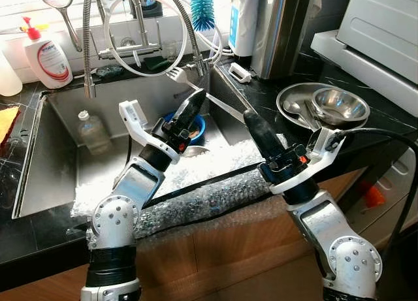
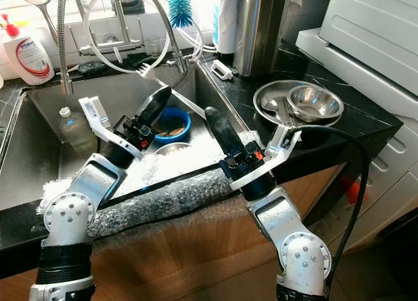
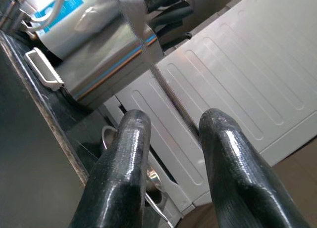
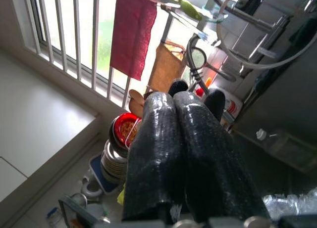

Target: Kitchen organization

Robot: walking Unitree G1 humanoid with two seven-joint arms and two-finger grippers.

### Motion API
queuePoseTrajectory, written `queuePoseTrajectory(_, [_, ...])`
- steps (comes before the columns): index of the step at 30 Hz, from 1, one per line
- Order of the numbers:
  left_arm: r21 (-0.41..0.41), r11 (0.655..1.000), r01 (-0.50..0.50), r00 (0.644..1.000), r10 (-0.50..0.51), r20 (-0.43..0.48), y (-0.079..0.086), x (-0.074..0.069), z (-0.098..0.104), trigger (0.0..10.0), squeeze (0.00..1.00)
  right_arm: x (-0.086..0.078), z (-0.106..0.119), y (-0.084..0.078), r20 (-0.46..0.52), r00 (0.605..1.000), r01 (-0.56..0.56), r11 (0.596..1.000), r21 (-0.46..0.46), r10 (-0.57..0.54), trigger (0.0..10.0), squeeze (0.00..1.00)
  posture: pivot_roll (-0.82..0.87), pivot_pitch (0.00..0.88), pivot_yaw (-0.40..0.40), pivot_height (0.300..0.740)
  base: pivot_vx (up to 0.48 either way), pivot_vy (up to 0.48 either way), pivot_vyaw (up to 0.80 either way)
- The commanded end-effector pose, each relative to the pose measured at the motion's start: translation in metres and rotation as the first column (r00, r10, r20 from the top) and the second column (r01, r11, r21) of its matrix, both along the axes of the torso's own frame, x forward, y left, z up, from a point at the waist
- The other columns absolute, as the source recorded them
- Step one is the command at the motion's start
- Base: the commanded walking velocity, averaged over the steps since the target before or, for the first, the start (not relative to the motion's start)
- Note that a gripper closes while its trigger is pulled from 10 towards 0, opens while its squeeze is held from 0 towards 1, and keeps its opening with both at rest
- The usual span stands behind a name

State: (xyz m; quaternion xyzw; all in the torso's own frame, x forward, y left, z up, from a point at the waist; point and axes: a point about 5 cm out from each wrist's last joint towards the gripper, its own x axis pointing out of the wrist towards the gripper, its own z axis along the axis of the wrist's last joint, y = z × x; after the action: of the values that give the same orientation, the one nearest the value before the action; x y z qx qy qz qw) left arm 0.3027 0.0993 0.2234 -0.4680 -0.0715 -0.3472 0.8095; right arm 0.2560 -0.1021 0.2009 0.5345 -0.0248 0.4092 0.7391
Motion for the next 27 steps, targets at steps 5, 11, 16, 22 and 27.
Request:
queuePoseTrajectory(5, [-0.007, 1.0, -0.021, 0.999, 0.021, 0.042, 0.0, -0.0011, 0.0102, 9.0, 0.0, -0.0074, 0.0003, 0.0058, 0.01, 0.999, -0.039, 0.999, -0.004, 0.039, 10.0, 0.0, -0.11, 0.027, 0.011, 0.74, 0.0, 0.0, 0.0])
queuePoseTrajectory(11, [-0.017, 0.999, -0.039, 0.999, 0.039, 0.038, 0.0024, 0.0013, 0.0116, 0.0, 0.0, -0.0084, 0.0004, 0.0072, 0.015, 0.999, -0.045, 0.999, -0.006, 0.045, 10.0, 0.0, -0.11, 0.032, 0.011, 0.74, 0.0, 0.0, 0.0])
queuePoseTrajectory(16, [-0.028, 0.999, -0.035, 0.999, 0.036, 0.041, 0.0017, 0.0008, 0.0132, 0.0, 0.0, -0.0085, 0.0007, 0.0077, 0.019, 0.999, -0.044, 0.999, -0.007, 0.044, 10.0, 0.0, -0.11, 0.034, 0.011, 0.74, 0.0, 0.0, 0.0])
queuePoseTrajectory(22, [-0.061, 0.997, -0.038, 0.999, 0.04, 0.034, 0.0032, 0.001, 0.0151, 0.0, 0.0, -0.0087, 0.0022, 0.007, 0.029, 0.999, -0.037, 0.999, -0.002, 0.037, 10.0, 0.0, -0.11, 0.039, 0.011, 0.74, 0.0, 0.0, 0.0])
queuePoseTrajectory(27, [-0.076, 0.996, -0.055, 0.998, 0.057, 0.029, 0.0065, 0.0029, 0.0175, 0.0, 0.0, -0.006, 0.0013, 0.0047, 0.016, 1.0, -0.016, 1.0, 0.007, 0.016, 10.0, 0.26, -0.11, 0.038, 0.011, 0.74, 0.0, 0.0, 0.0])
